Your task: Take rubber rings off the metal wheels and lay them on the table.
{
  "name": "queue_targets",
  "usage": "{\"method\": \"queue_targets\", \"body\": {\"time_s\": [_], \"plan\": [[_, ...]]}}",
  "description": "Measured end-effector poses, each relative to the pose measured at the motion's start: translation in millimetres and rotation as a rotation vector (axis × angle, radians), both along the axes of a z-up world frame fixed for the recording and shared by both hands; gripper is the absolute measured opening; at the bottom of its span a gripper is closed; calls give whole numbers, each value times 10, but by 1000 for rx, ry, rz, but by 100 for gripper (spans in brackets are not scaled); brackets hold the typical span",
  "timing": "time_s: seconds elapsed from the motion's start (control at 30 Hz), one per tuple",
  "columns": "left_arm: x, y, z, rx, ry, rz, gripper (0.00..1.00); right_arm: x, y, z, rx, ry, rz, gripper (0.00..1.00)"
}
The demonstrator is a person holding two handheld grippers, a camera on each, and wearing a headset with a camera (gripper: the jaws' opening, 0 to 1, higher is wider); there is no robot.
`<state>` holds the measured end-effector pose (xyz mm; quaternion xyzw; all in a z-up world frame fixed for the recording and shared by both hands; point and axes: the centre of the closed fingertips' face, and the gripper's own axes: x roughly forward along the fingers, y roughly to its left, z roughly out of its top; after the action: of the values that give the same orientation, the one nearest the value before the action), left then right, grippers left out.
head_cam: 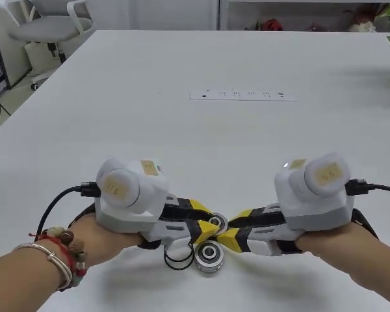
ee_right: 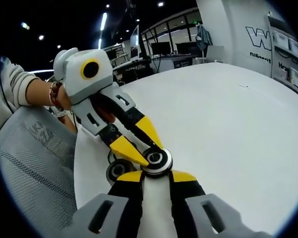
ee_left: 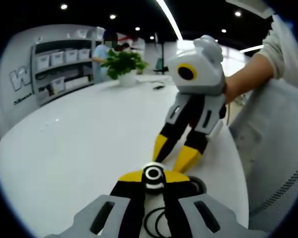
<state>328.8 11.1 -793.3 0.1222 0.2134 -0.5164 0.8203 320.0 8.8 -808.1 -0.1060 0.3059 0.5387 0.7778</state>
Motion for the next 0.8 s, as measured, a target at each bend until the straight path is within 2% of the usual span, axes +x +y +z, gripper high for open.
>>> {"method": "queue_targets", "body": {"time_s": [0.1, 0.13, 0.2, 0.53, 0.67, 0.7, 0.8], "plan": [[1, -1, 0, -2, -3, 3, 14, -5, -18, -17, -29, -23, 18, 12], [3, 1, -1, -3, -2, 5, 14, 12, -21, -15, -44, -62, 43, 10], [6, 1, -2, -3, -1, 8, 14, -1, -26, -18, -38, -36, 24, 9], [9, 2, 5, -2, 0, 15, 14, 50, -71, -2, -59, -62, 14, 0], [3, -4, 7, -1, -4, 12, 14, 60, -85, -8, -55, -38, -10, 0], [1, -6, 8, 0, -5, 13, 14, 69, -91, -9, -51, -12, -32, 0], [1, -5, 5, 13, -20, 4, 14, 92, -112, 2, -33, 26, -71, 0]]}}
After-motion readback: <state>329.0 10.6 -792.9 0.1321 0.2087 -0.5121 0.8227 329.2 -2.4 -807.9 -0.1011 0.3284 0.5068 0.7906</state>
